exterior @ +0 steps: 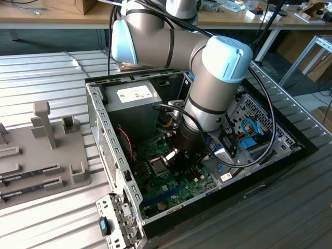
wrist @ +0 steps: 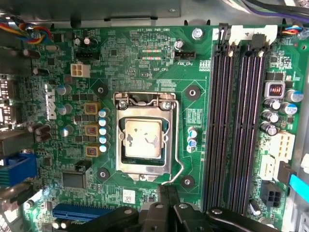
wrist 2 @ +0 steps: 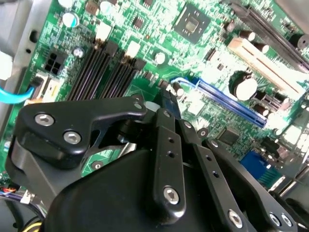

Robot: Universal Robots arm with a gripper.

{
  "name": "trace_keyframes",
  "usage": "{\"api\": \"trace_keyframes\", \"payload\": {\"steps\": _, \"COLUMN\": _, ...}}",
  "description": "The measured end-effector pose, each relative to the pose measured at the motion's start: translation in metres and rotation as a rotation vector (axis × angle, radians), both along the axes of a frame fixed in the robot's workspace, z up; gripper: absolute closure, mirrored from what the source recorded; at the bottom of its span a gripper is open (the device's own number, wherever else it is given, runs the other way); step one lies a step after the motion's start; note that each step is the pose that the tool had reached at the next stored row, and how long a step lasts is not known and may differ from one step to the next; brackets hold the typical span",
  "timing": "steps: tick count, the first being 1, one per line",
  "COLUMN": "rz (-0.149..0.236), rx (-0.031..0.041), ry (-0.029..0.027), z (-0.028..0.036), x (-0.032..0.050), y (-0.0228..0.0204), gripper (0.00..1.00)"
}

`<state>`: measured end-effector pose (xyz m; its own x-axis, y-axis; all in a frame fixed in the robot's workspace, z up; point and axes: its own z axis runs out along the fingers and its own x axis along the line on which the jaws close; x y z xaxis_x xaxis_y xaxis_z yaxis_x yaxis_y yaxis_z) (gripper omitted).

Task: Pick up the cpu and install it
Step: 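Install the first cpu locking lever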

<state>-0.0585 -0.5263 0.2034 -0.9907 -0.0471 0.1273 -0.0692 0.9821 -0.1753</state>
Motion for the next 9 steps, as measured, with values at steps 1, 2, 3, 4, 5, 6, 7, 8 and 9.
{"api": "trace_keyframes", "payload": {"steps": 1, "rz": 0.0, "rx": -0.0001, "ry": 0.0006, "z": 0.0, "x": 0.001, "y": -0.0008, "gripper": 0.9}}
{"api": "trace_keyframes", "payload": {"steps": 2, "rz": 0.0, "rx": -0.0002, "ry": 0.0008, "z": 0.0001, "x": 0.0017, "y": -0.0014, "gripper": 0.9}}
{"api": "trace_keyframes", "payload": {"steps": 3, "rz": 0.0, "rx": 0.0, "ry": 0.0008, "z": 0.0001, "x": 0.0017, "y": -0.0014, "gripper": 0.9}}
{"api": "trace_keyframes", "payload": {"steps": 4, "rz": 0.0, "rx": 0.0, "ry": 0.0008, "z": 0.0001, "x": 0.0017, "y": -0.0014, "gripper": 0.9}}
{"api": "trace_keyframes", "payload": {"steps": 5, "rz": 0.0, "rx": 0.0, "ry": 0.0011, "z": 0.0001, "x": 0.0026, "y": -0.0014, "gripper": 0.9}}
{"api": "trace_keyframes", "payload": {"steps": 6, "rz": 0.0, "rx": 0.0, "ry": 0.002, "z": 0.0001, "x": 0.004, "y": -0.0015, "gripper": 0.9}}
{"api": "trace_keyframes", "payload": {"steps": 7, "rz": 0.0, "rx": -0.0001, "ry": 0.0032, "z": 0.0001, "x": 0.0054, "y": -0.0015, "gripper": 0.9}}
{"api": "trace_keyframes", "payload": {"steps": 8, "rz": 0.0, "rx": -0.0002, "ry": 0.0047, "z": 0.0001, "x": 0.0073, "y": -0.0011, "gripper": 0.9}}
{"api": "trace_keyframes", "payload": {"steps": 9, "rz": 0.0, "rx": 0.0, "ry": 0.0047, "z": 0.0, "x": 0.0074, "y": 0.0, "gripper": 0.9}}
